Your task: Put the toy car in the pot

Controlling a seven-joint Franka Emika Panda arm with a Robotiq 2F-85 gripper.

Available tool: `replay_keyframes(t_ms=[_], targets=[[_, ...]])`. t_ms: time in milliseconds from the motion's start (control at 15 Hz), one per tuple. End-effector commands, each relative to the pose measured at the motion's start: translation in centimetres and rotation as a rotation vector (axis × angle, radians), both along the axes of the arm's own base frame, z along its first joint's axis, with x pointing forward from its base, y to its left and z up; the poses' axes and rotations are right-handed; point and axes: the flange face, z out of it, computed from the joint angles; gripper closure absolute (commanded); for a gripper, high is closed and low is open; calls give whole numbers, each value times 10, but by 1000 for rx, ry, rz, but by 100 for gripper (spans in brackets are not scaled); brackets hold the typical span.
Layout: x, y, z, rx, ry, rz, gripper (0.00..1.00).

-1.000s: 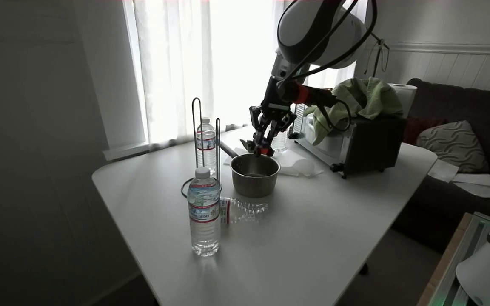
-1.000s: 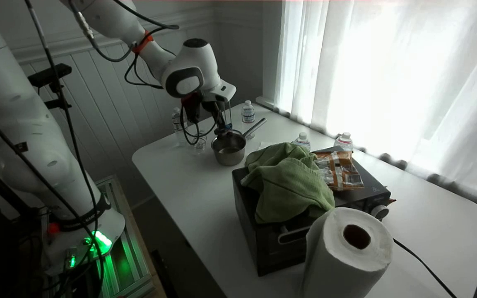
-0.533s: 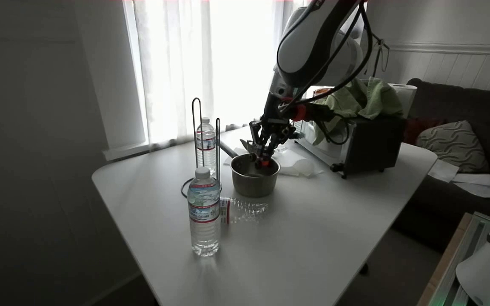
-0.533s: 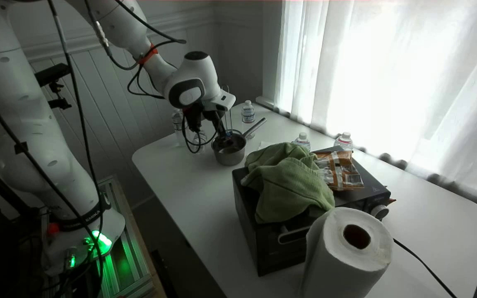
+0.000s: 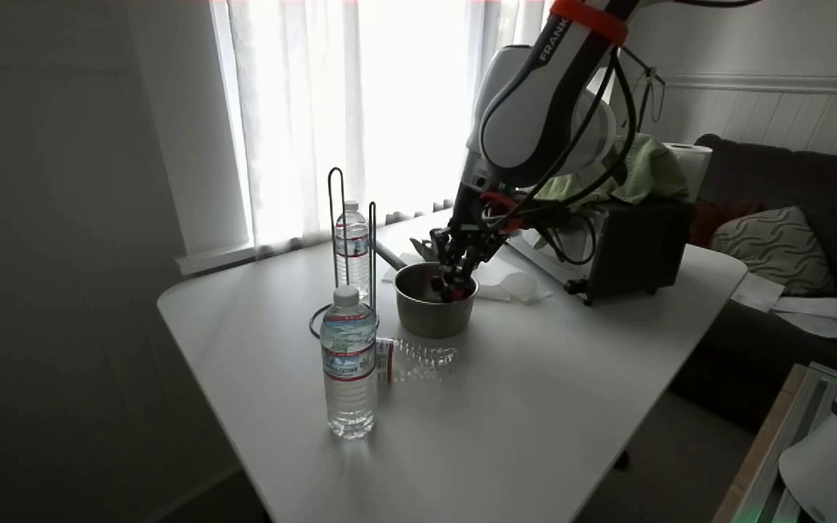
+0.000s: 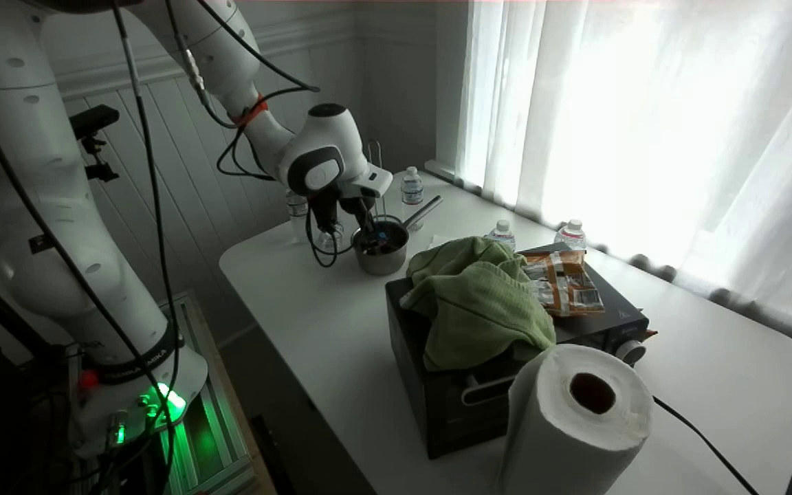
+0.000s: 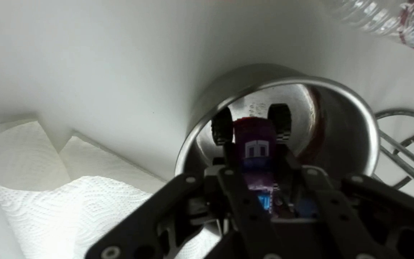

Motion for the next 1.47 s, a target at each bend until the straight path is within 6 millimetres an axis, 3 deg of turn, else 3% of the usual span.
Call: replay_keyframes(t_ms=[0, 400, 867, 1400], targets=[[-2, 3, 0, -19, -7, 3, 40], [-3, 0, 21, -24, -18, 5, 1], [-14, -14, 86, -12, -74, 36, 0], [-60, -47, 150, -43, -87, 149, 0]])
